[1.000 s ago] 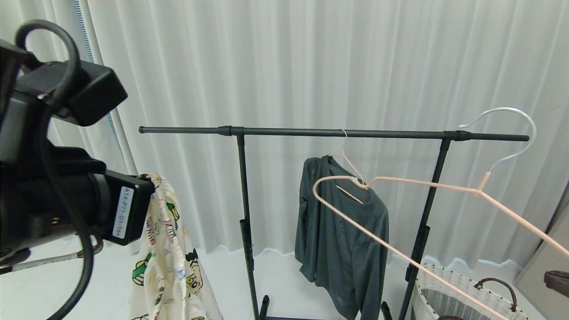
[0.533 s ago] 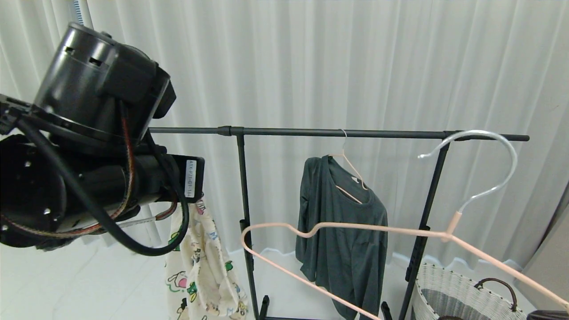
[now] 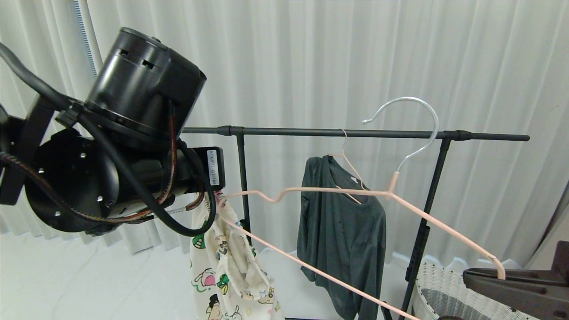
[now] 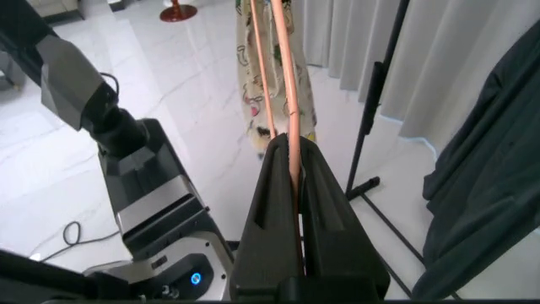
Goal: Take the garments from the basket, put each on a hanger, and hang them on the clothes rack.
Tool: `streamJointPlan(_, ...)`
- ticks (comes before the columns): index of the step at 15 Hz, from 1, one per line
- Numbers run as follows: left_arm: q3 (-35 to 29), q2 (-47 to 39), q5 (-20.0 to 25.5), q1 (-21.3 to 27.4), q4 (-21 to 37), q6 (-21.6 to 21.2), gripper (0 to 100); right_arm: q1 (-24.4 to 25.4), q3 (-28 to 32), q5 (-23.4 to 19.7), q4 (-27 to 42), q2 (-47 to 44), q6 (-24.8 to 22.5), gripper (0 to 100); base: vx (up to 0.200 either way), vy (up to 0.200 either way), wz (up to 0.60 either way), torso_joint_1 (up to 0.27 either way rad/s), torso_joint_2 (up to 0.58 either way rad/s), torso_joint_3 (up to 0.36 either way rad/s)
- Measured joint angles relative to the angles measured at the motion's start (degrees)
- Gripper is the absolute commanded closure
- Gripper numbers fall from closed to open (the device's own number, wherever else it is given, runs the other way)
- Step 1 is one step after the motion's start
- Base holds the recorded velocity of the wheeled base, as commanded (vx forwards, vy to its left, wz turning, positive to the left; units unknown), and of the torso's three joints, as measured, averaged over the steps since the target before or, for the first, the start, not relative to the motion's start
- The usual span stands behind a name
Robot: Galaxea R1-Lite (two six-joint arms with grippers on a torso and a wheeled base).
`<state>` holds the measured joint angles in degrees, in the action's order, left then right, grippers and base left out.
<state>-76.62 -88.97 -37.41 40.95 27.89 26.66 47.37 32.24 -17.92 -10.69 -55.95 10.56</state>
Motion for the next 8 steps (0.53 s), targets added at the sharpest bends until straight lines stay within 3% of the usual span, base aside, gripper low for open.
streamJointPlan(8, -0.11, -0.54, -0.30, 0.20, -0.04, 1.88, 100, 0.00, 0.00, 3.08, -11.12, -9.51, 0.61, 100, 0.000, 0.000, 0.00, 0.000, 0.00, 0.000)
